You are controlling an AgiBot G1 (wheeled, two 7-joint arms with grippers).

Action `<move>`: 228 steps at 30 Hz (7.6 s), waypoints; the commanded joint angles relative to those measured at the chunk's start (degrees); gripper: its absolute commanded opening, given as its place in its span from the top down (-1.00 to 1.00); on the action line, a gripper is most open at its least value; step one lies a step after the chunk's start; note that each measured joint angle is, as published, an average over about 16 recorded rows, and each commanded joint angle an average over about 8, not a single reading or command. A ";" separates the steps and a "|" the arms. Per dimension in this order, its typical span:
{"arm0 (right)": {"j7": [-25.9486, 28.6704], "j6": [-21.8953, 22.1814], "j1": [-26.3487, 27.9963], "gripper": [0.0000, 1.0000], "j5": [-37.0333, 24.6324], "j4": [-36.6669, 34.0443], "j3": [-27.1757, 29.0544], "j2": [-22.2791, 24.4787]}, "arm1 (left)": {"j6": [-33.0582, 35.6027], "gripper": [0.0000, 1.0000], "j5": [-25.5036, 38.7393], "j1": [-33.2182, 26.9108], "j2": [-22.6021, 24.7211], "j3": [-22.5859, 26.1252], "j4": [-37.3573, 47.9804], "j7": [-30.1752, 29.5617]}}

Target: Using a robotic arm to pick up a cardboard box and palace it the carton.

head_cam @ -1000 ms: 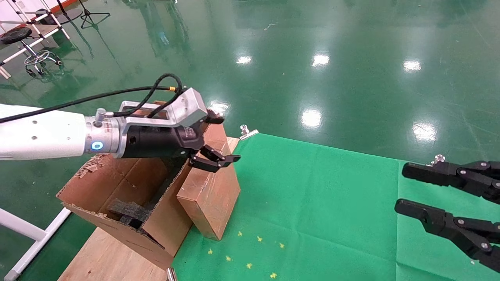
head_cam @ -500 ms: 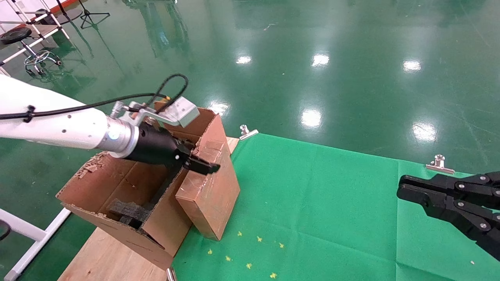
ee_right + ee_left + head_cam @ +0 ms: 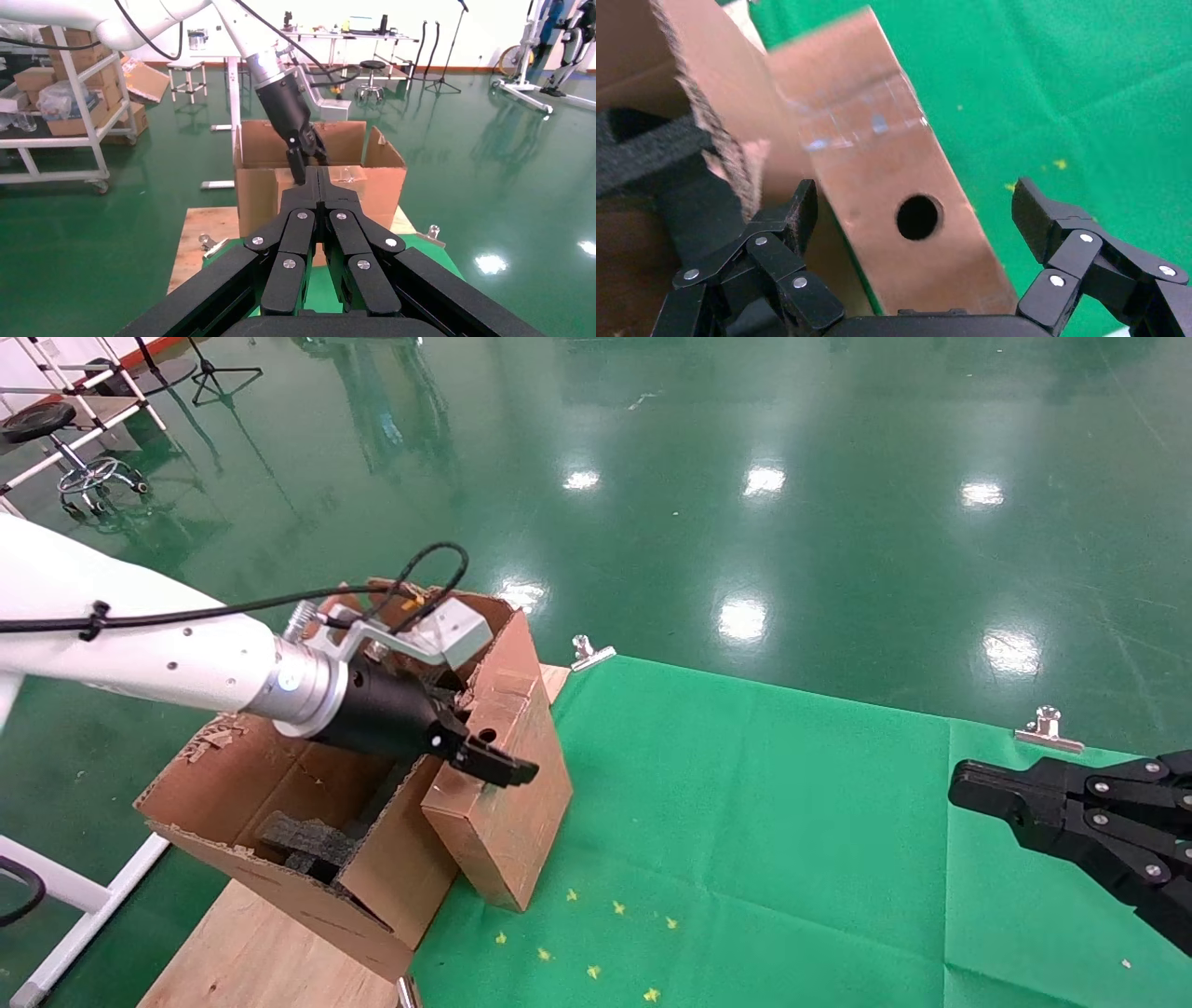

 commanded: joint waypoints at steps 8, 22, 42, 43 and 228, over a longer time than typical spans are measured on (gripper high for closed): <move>0.00 0.01 -0.01 -1.00 0.00 -0.01 0.00 0.00 | 0.37 1.00 0.25 0.02 0.13 0.29 0.05 0.02; 0.00 0.01 -0.01 -1.00 0.00 -0.01 0.00 0.01 | 0.00 1.00 0.06 0.07 -0.04 0.04 0.02 0.03; 0.00 0.01 -0.01 -1.00 0.01 -0.01 0.00 0.00 | -0.92 1.00 -3.55 -2.84 -1.88 -2.40 1.55 7.04; 0.00 0.01 -0.01 -1.00 0.01 -0.01 0.00 0.00 | -1.03 1.00 -4.62 -3.47 -2.33 -3.08 1.99 8.42; -0.02 0.04 -0.02 -1.00 0.07 -0.05 -0.02 0.02 | -7.49 -1.00 -40.92 9.99 -3.05 -15.49 22.57 57.39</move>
